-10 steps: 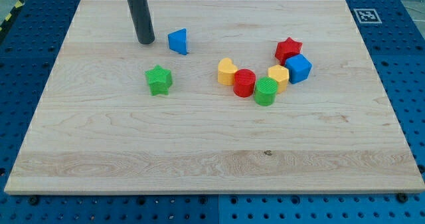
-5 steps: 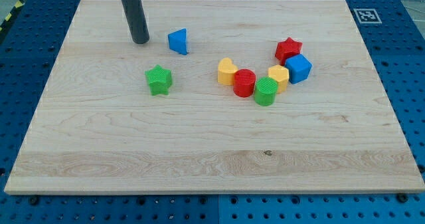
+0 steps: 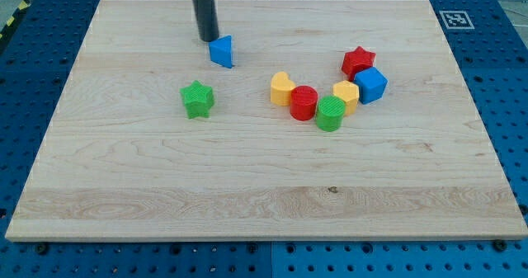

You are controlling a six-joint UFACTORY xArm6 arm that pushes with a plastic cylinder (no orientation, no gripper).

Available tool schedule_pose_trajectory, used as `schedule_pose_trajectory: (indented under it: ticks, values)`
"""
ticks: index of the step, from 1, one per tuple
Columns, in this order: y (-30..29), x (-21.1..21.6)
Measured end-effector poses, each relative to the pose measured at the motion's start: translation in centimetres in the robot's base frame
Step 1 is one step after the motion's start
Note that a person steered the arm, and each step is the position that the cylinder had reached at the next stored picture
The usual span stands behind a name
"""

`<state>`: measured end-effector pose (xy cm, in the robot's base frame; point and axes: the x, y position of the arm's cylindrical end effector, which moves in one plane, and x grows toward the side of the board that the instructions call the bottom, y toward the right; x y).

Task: Push the blue triangle towards the yellow heart

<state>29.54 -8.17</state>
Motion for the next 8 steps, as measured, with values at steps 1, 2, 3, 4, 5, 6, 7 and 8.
schedule_pose_trajectory:
  ticks: [1,2,3,4,5,6,7,8]
  values:
    - [0.9,1.1]
    - [0.6,2.1]
    - [0.0,2.4]
    - [0.0,2.8]
    - [0.1,4.4]
    - [0.1,4.5]
    - [0.1,6.0]
    - [0.1,7.6]
